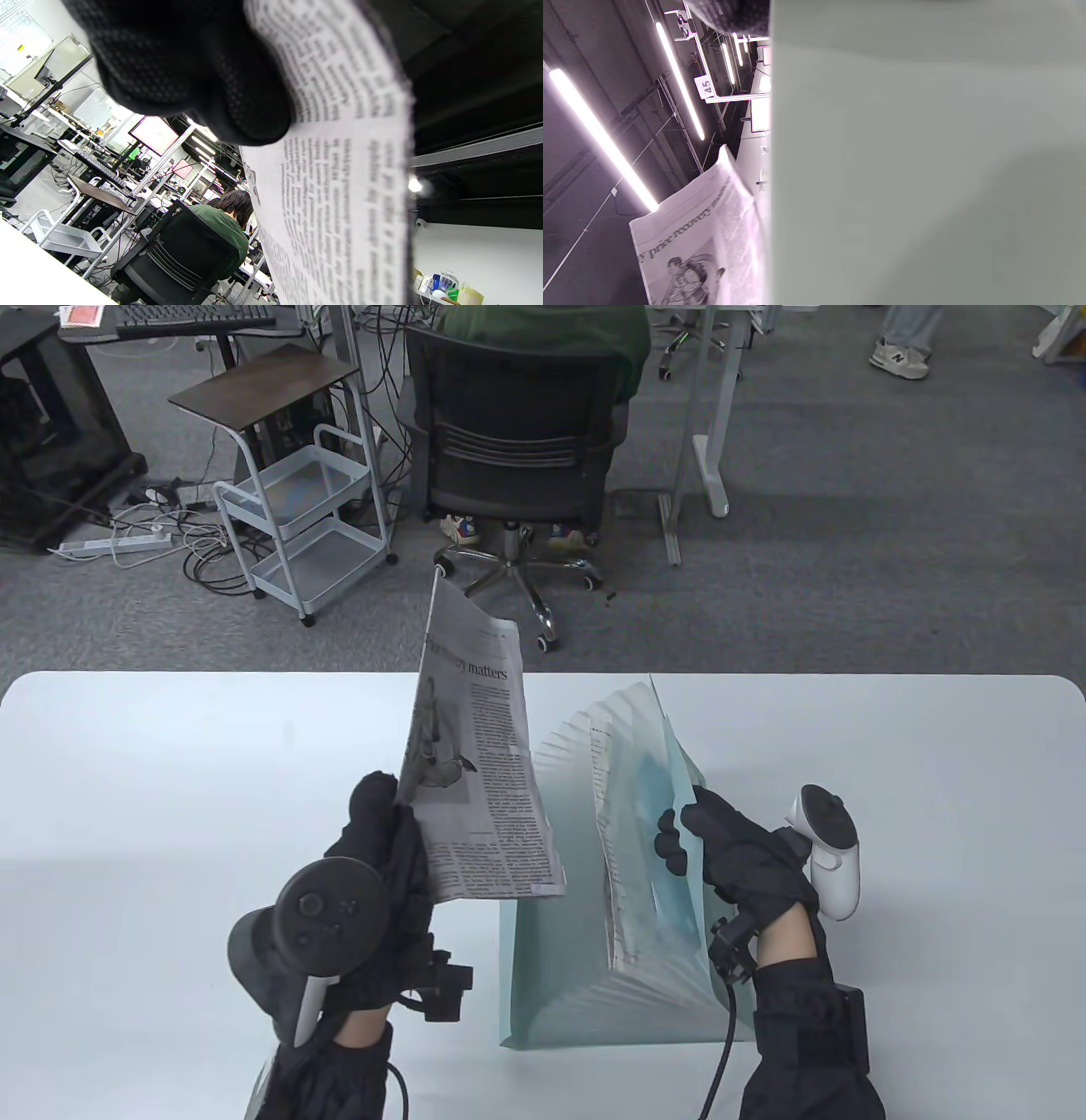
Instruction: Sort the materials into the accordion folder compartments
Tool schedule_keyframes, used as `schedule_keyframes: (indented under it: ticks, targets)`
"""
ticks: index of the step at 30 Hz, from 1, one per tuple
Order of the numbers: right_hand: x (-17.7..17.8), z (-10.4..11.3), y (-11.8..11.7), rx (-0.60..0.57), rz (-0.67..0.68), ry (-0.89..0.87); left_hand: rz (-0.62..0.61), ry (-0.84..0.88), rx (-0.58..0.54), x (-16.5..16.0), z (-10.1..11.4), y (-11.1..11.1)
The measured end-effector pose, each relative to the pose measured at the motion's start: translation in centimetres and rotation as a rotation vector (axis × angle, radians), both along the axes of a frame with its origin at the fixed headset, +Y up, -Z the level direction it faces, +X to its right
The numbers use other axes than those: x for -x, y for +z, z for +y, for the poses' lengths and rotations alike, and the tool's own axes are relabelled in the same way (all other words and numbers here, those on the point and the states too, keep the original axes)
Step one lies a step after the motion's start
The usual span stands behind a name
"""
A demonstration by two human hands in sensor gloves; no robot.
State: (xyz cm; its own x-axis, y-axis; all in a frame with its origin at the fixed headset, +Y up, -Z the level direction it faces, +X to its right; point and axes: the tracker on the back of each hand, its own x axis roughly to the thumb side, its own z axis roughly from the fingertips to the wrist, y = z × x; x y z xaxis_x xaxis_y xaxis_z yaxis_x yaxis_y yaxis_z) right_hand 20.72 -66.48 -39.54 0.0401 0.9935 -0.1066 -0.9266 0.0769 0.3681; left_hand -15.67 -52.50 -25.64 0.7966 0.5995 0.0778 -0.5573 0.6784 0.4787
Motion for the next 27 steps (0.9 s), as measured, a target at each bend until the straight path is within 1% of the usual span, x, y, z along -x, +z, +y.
schedule_keyframes:
  ticks: [5,8,9,13,19,27]
  targets:
    - [-0.2,0.1,0.0,-0.001,0.000,-0.005,0.006,0.000,0.002,-1.8,-2.0,-0.2]
    - [-0.3,0.1,0.1,0.003,0.001,-0.011,0.016,-0.064,-0.005,-2.9,-3.1,-0.6]
    - [-0.3,0.1,0.1,0.005,0.002,-0.016,0.011,-0.083,0.011,-3.1,-3.5,-1.0]
    - [-0.2,0.2,0.1,0.012,0.003,-0.028,-0.024,-0.070,0.064,-3.6,-4.5,-1.9]
    - [-0.3,0.2,0.1,0.011,0.001,-0.024,-0.061,-0.083,0.114,-4.5,-5.5,-2.7]
    - [-0.3,0.2,0.1,0.013,0.002,-0.025,-0.116,-0.067,0.134,-5.2,-5.7,-2.6]
